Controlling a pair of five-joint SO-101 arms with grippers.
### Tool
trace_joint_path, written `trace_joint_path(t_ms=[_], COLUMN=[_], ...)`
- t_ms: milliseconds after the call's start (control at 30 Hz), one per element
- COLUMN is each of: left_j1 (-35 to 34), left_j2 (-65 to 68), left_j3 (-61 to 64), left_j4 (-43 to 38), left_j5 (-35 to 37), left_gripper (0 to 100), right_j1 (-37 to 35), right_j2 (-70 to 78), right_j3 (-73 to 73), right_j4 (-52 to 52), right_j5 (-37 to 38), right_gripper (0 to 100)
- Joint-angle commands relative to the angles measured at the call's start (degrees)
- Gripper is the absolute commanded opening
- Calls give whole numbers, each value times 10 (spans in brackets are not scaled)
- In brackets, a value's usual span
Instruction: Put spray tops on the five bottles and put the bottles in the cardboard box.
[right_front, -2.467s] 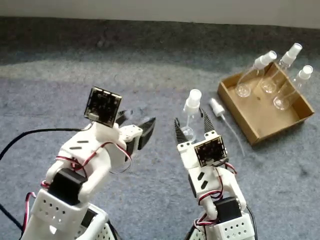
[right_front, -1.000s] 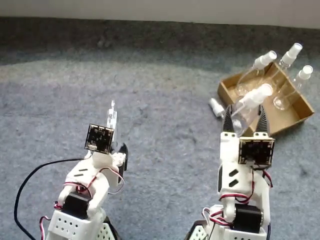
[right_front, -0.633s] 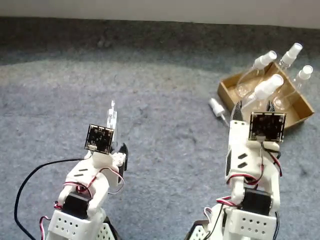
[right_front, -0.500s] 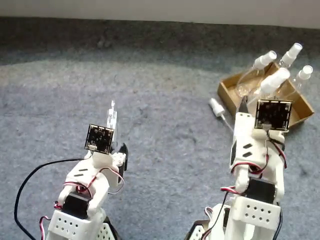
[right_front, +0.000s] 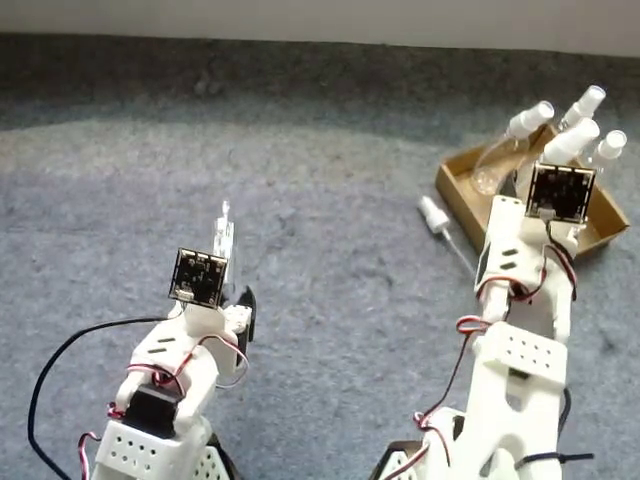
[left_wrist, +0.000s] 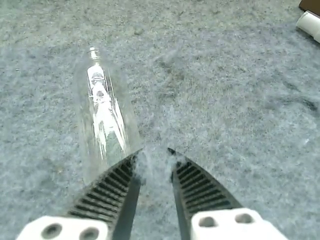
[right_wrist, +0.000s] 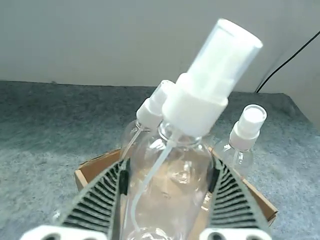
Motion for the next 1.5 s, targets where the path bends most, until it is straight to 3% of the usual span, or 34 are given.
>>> trace_joint_path(t_ms=[0,533,867,1467], left_j1=[-3,-1,1,-1], left_j2=[-5,-5,-5,-5], left_j3=[-2,-1,21,21], left_j4=[-3,-3,-33,-33], left_j5=[-5,-5,-47,-48], left_gripper=[43,43,43,43], right_j1=[10,29,29,28], right_j2=[35,299,398,519], right_j3=[-24,-25,-87,-193], right_j4=[-68,-379,-386,-386], right_j5=[2,2,2,2], right_gripper=[94,94,94,94])
